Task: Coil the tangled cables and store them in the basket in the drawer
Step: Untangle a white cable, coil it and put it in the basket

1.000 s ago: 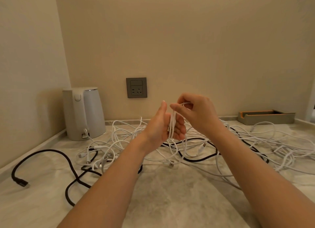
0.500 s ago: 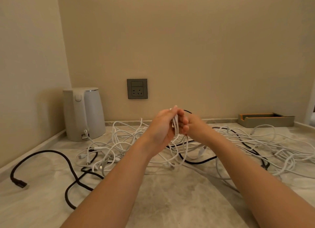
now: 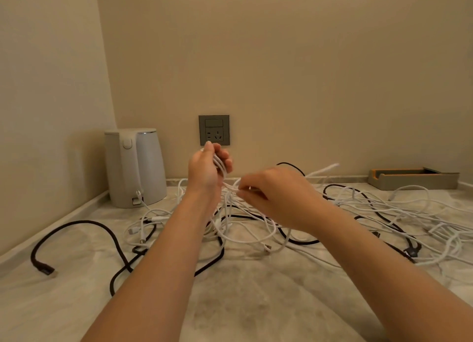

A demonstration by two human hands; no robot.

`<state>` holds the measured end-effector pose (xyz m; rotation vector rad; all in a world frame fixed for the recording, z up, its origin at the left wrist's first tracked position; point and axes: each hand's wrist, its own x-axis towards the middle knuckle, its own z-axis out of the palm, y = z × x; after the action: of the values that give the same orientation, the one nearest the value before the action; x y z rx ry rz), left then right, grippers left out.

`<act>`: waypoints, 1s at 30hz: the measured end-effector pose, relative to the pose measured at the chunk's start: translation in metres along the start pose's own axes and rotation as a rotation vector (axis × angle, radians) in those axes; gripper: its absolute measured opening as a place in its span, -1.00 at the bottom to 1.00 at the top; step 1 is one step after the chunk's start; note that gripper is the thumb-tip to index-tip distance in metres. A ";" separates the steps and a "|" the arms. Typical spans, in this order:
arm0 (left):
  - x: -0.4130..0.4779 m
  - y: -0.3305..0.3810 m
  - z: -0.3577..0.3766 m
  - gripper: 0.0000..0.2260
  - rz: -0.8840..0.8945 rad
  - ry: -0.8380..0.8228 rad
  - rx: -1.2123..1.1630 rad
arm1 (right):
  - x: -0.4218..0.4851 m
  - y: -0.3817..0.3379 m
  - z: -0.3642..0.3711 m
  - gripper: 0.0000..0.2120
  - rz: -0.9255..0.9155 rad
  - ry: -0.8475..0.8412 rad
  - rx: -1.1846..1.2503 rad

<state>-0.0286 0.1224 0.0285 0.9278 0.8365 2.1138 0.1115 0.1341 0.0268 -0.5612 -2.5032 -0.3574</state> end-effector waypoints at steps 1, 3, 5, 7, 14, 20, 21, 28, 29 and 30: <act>0.000 -0.001 0.000 -0.71 0.009 0.001 0.044 | 0.000 0.000 -0.001 -0.74 -0.012 0.087 0.004; -0.004 -0.005 0.003 -0.69 0.052 -0.020 0.221 | 0.001 0.001 -0.001 -0.74 -0.042 0.283 -0.011; -0.008 -0.011 0.007 -0.68 0.095 -0.087 0.421 | 0.002 0.006 -0.002 -0.78 -0.060 0.458 -0.040; -0.012 -0.014 0.010 -0.68 0.077 -0.203 0.480 | 0.002 0.014 -0.002 -0.82 -0.050 0.577 -0.064; -0.023 -0.014 0.017 -0.59 -0.158 -0.514 0.343 | -0.002 0.039 -0.003 -0.83 0.141 0.618 0.070; -0.025 -0.015 0.019 -0.36 -0.264 -0.672 0.347 | -0.001 0.052 0.007 -0.82 0.245 0.502 0.404; -0.026 -0.016 0.020 -0.37 -0.270 -0.684 0.354 | -0.002 0.052 0.009 -0.83 0.254 0.488 0.456; -0.031 -0.018 0.023 -0.57 -0.247 -0.715 0.378 | -0.005 0.057 0.021 -0.81 0.391 0.344 0.913; -0.032 -0.019 0.024 -0.61 -0.238 -0.714 0.358 | -0.006 0.059 0.022 -0.76 0.428 0.320 0.975; -0.033 -0.019 0.025 -0.63 -0.229 -0.708 0.339 | -0.007 0.060 0.024 -0.72 0.452 0.296 1.011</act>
<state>0.0148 0.1153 0.0157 1.5451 0.8692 1.3126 0.1334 0.1930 0.0114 -0.5482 -1.8539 0.8812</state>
